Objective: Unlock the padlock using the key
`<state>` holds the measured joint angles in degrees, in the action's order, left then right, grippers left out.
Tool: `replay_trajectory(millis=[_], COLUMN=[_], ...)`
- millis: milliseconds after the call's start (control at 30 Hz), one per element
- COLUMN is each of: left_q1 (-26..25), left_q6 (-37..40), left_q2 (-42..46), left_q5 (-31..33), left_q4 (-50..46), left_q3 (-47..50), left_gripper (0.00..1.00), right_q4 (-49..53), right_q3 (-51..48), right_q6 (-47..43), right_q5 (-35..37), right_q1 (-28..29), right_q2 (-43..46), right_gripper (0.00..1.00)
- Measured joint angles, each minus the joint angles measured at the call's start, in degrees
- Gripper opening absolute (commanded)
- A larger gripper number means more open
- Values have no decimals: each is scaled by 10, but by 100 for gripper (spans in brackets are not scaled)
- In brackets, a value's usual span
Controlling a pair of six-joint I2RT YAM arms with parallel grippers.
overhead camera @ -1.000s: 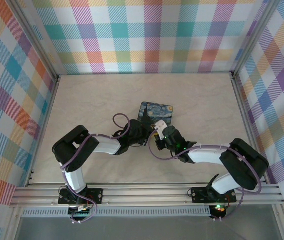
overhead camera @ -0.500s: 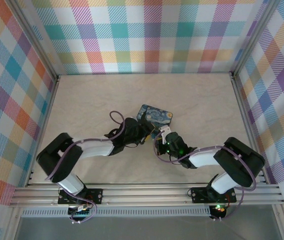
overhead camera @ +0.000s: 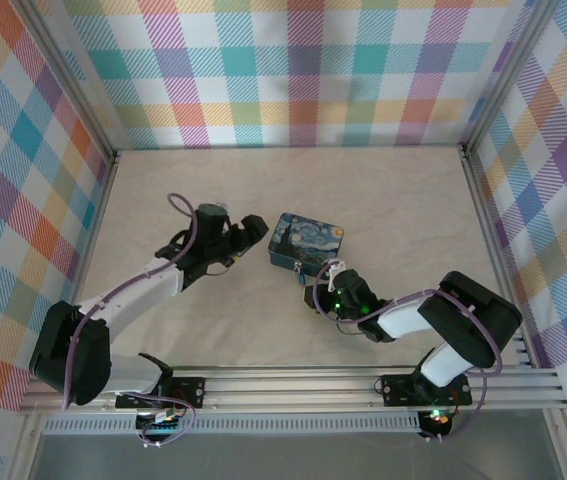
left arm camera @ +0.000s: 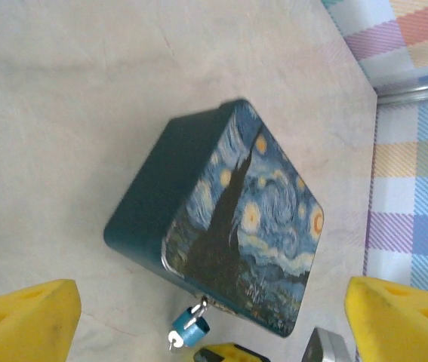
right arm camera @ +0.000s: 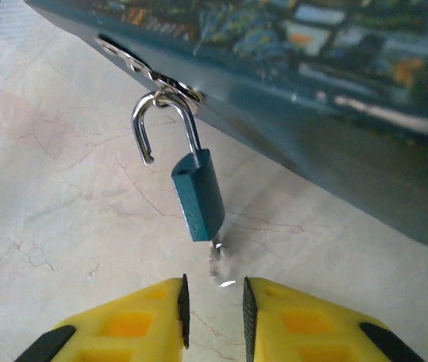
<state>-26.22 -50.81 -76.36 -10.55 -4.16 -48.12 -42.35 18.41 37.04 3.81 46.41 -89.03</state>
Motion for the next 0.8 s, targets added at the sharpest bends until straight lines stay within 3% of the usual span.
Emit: replay_trajectory(millis=[133,367,567,800], left_q1=[24,24,21,-3], left_q6=[56,128,150,175], left_q2=[-36,-145,-221,-236], left_q5=[-38,-112,-158,-144], left_q4=[-22,-35,-44,-72], left_q3=[-50,-130,-139,-126], left_gripper=[92,85,77,70], right_q4=[23,38,34,7], right_q3=[-11,-11,10,82], right_q6=[6,-3,-3,-20], right_q5=[-2,-59,-136,-238], right_q1=[-11,-65,-124,-221], right_q2=[39,110,83,-6], right_gripper=[47,53,53,55])
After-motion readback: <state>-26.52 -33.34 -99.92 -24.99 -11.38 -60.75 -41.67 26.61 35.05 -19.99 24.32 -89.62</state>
